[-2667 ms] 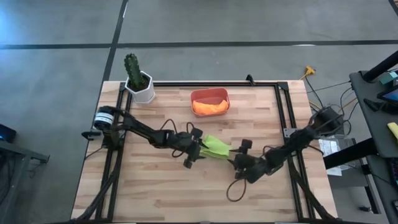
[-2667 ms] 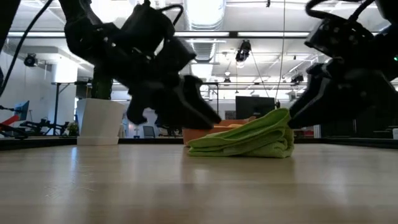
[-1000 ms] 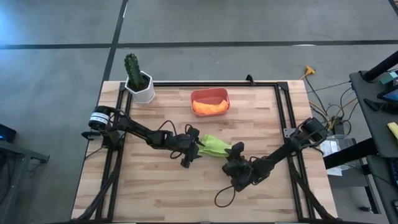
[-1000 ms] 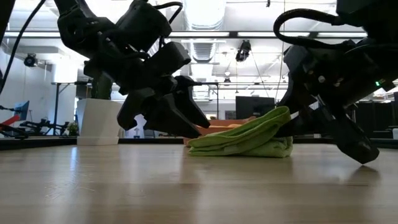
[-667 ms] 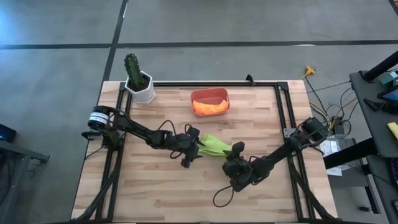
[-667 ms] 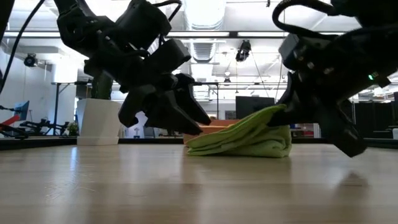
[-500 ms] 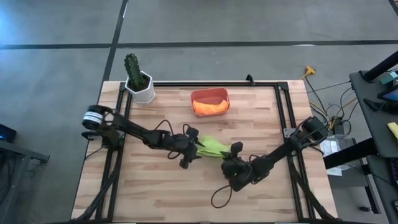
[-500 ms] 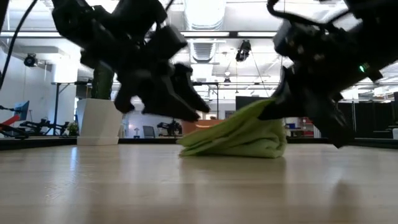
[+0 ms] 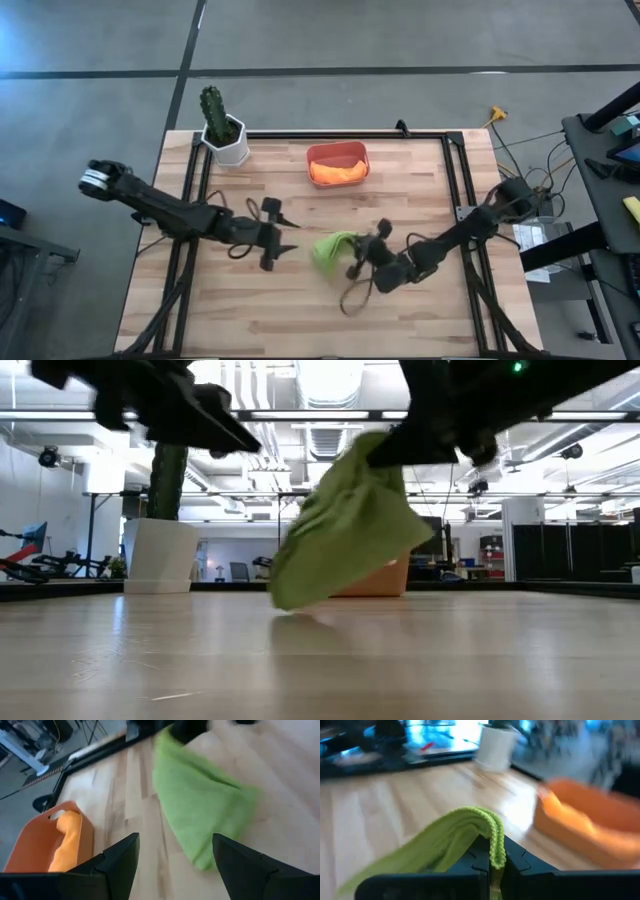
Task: Roll microfiber towels into tight, uniform cylinder then place into a basket
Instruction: Roll the green microfiber cloth
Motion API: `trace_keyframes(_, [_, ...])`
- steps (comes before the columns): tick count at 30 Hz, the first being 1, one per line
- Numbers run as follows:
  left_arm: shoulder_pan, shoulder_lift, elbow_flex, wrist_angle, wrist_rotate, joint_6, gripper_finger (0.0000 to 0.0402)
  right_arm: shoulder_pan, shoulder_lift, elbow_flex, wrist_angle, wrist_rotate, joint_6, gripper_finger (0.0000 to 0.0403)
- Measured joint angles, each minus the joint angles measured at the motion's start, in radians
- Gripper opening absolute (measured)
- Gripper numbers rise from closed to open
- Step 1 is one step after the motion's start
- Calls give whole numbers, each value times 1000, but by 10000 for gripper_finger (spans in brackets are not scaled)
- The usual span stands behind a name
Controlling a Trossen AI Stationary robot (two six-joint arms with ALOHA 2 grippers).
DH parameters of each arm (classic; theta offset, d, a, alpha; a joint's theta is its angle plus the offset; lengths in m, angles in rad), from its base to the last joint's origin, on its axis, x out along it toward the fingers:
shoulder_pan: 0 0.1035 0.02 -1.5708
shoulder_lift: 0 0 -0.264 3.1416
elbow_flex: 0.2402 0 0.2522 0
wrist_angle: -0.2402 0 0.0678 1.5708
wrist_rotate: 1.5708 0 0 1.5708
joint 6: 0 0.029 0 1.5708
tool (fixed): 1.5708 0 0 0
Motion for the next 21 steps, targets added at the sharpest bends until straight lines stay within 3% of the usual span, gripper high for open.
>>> trace_keyframes(3, [-26,-74,-51,34,0,-32,235,-29,-54,-42,-164,-9,346,10])
trace_keyframes(6, [-38,-120,-88,55,0,-90,235,-58,-71,-124,-342,-108,719,12])
trace_keyframes(9, [-40,-136,-113,61,2,-146,235,-64,-42,-232,-314,-236,939,13])
trace_keyframes(15, [-48,-84,-115,103,48,-176,235,-16,-1,-354,3,-268,929,13])
trace_keyframes(21, [-52,79,-104,228,192,-198,235,-9,-3,-383,69,-233,935,13])
